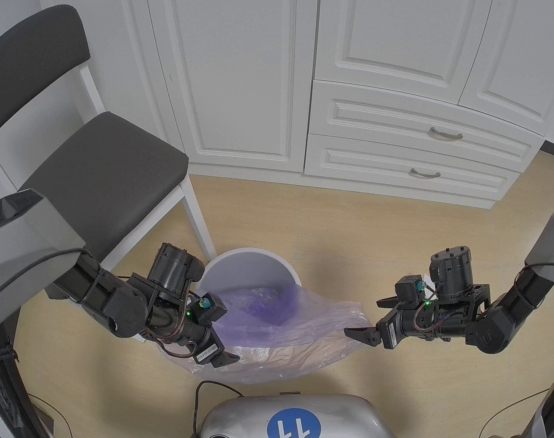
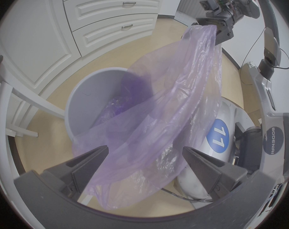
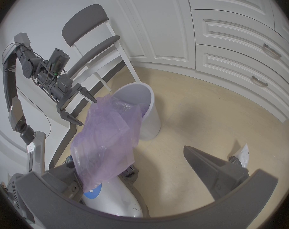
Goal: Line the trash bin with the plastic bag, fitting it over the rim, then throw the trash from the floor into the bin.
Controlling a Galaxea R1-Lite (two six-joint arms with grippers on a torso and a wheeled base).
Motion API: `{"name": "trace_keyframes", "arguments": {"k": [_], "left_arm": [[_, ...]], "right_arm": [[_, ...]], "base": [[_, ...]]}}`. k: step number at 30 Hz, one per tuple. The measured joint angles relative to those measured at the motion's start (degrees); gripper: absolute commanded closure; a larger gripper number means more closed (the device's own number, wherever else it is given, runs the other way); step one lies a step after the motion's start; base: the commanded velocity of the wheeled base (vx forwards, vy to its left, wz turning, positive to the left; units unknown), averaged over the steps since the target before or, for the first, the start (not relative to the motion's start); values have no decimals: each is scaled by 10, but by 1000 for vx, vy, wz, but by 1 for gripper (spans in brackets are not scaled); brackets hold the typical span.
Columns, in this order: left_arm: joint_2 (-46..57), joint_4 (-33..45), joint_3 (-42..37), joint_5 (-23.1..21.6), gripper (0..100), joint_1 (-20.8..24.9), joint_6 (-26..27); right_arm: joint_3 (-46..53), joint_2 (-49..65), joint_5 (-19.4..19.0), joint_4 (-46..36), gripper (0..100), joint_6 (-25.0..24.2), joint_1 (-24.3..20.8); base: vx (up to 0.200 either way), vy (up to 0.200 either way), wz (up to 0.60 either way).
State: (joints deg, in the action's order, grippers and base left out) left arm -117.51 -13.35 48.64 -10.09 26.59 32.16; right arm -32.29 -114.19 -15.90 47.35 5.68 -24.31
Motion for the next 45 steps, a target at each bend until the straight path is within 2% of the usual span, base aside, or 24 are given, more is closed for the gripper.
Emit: {"name": "trace_keyframes", "arguments": {"k": [10,11,17,21,27,31,45], "left_arm": [[-59,-67,50,7,0,5,-29],[-66,-70,54,7,100,5,-30],[-93,-75,73,8,100,7,-34],[-100,-75,91,10,100,7,-66],[-104,-75,149,12,100,5,-137],[-112,-75,179,34,100,5,-165],[-112,-62,246,44,100,-13,-170]], "right_arm": [[1,2,0,0,0,0,0],[1,2,0,0,0,0,0],[5,8,0,-1,0,0,0],[10,17,-6,-1,0,1,-1],[32,43,-50,-1,0,19,-2],[49,66,-67,-2,0,44,4],[67,125,-78,-2,0,46,9]], "base": [[0,0,0],[0,0,0],[0,0,0],[0,0,0],[0,0,0],[0,0,0],[0,0,0]]}}
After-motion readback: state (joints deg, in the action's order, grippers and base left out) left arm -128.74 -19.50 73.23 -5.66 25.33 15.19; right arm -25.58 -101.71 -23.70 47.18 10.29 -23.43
